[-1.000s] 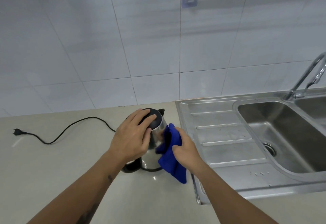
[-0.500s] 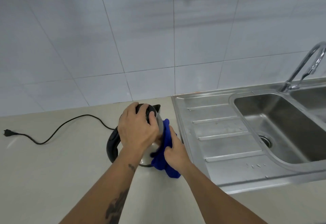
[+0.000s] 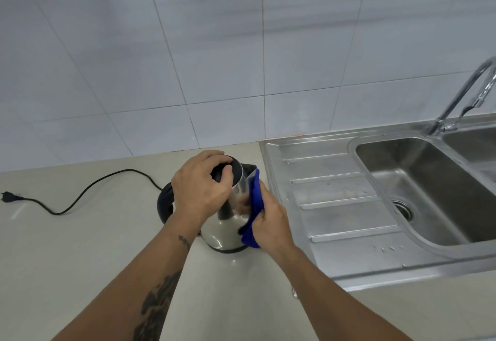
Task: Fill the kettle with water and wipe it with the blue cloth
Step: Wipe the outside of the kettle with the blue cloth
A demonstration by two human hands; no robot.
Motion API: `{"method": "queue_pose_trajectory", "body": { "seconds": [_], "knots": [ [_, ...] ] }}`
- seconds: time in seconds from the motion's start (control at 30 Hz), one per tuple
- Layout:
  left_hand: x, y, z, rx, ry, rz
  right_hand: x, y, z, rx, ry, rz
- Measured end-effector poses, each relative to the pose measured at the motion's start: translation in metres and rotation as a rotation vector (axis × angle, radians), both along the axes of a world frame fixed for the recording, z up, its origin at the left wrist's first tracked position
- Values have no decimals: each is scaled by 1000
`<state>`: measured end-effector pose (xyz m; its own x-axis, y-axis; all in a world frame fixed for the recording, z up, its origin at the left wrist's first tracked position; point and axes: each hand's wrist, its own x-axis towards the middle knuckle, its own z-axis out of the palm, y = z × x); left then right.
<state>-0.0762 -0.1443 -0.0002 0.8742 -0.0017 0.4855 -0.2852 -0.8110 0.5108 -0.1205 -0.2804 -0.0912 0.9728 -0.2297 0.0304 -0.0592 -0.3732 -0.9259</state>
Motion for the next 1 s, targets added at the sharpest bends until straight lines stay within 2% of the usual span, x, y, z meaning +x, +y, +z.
{"method": "queue_pose_trajectory", "body": {
  "seconds": [0.13, 0.3, 0.4, 0.5, 0.67, 0.73, 0.87, 1.0],
  "knots": [
    [2, 3, 5, -41, 18, -74, 3, -9, -15, -7, 94, 78],
    [13, 6, 12, -140, 159, -73, -29, 16, -11, -70, -129, 25],
    [17, 3, 16, -205, 221, -45, -30, 24, -12, -29, -215, -31],
    [18, 1, 17, -228, 254, -35, -18, 16, -2, 45, -169, -25],
    [18, 0, 20, -280, 305, -49, -7, -12, -8, 98, 32, 75],
    [19, 0, 21, -298, 339, -76, -14, -15, -12, 76, 30, 69],
    [20, 1, 26, -321, 401, -159, -21, -15, -5, -35, -135, 67],
    [22, 1, 29, -365, 445, -233, -18, -19, 9, -142, -152, 184]
  ]
}}
